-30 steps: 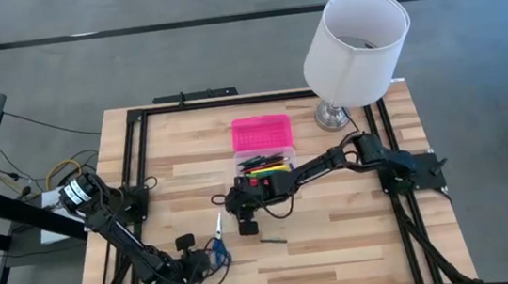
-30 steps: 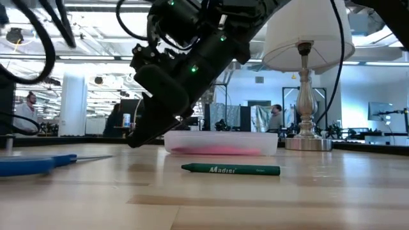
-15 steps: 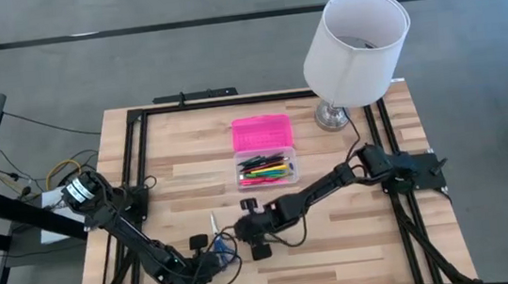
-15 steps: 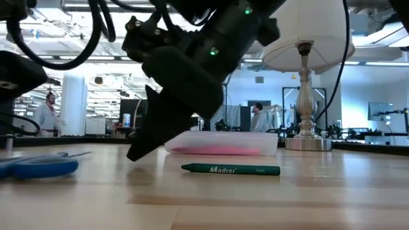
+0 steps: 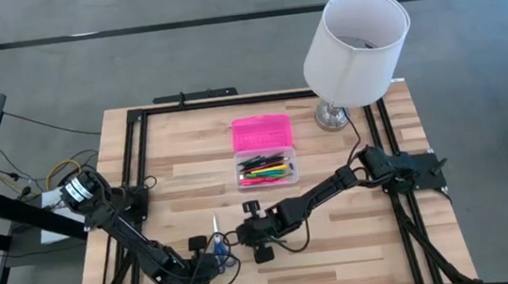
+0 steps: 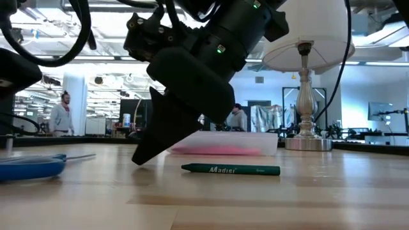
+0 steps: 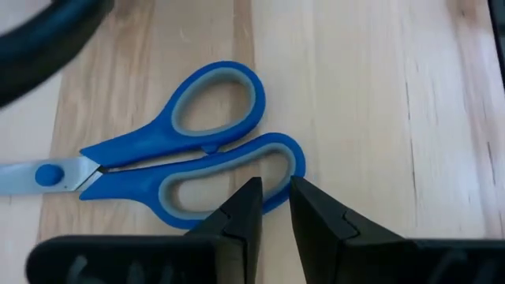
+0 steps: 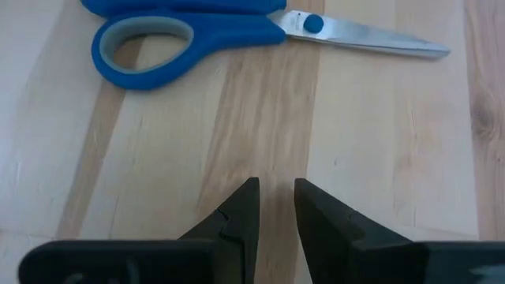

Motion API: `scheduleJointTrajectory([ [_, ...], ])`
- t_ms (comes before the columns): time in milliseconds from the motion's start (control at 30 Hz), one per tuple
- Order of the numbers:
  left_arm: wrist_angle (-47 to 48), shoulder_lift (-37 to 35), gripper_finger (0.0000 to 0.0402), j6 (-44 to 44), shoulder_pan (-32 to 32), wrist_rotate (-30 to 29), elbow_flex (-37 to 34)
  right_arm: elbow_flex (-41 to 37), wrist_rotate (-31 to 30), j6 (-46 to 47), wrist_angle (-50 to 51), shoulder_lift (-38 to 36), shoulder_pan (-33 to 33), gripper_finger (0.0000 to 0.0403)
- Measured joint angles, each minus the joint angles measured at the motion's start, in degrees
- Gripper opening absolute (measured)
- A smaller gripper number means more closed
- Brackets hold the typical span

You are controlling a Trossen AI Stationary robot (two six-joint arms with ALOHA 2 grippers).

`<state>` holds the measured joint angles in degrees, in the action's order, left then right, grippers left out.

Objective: Pick & place school supplies into a supply box
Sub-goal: Put the scissors into the supply box

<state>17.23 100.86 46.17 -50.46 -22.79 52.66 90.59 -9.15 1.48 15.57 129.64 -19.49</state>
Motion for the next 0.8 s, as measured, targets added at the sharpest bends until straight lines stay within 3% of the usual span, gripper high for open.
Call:
scheduleJointTrajectory([
  [167, 2.26, 0.0, 0.0061, -1.05, -0.02, -0.37, 1.01, 0.0, 0.02, 0.02, -0.5, 0.0, 0.0, 0.0075],
  [367, 11.4, -0.09, 0.0061, 2.01, -2.08, -7.37, 6.13, 0.0, 0.05, 0.02, -0.22, 0.0, 0.0, 0.0075],
  [633, 21.15, -0.09, 0.0061, 18.45, -6.54, -7.53, 6.0, 0.0, 0.24, 0.04, -0.3, 0.0, -0.33, 0.0075],
  [800, 16.81, -0.04, 0.0061, 18.95, -5.45, -4.7, 2.52, 0.0, 0.26, 0.04, -1.29, 0.0, -0.37, 0.0075],
])
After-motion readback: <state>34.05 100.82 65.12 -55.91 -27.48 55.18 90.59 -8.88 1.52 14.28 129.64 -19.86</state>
